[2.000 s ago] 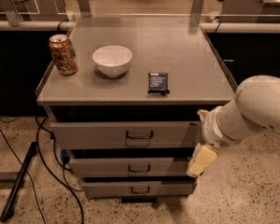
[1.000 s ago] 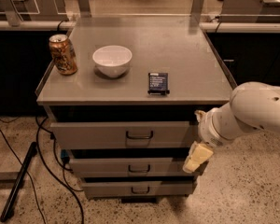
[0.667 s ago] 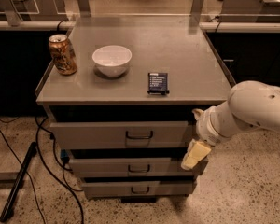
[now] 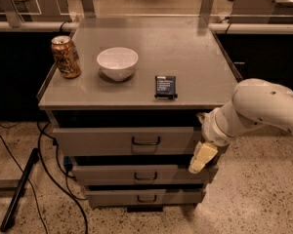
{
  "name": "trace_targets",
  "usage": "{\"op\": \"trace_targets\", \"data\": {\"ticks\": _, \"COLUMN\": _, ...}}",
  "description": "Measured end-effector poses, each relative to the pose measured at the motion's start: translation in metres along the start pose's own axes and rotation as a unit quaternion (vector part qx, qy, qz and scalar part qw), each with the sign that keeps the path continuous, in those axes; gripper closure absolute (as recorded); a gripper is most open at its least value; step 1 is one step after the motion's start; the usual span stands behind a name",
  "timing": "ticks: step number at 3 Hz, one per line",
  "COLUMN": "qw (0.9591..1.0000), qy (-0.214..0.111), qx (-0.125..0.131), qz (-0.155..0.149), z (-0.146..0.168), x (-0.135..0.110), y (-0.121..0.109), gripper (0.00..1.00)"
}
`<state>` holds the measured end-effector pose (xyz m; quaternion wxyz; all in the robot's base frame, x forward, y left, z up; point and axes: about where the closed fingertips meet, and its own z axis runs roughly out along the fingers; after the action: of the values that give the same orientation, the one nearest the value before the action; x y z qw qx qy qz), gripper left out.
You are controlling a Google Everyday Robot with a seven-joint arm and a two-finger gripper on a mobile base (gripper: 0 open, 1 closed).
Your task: Open top drawer
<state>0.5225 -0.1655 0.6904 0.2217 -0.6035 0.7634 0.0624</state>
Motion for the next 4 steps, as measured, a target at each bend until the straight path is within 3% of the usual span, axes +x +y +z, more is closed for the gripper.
{"op": "trace_targets", "data": {"ticks": 4, "qw": 0.9983, "qy": 0.033, "qx": -0.044, "qz": -0.020, "z": 0.033, "x": 0.009, "y": 0.005, "gripper": 0.00}}
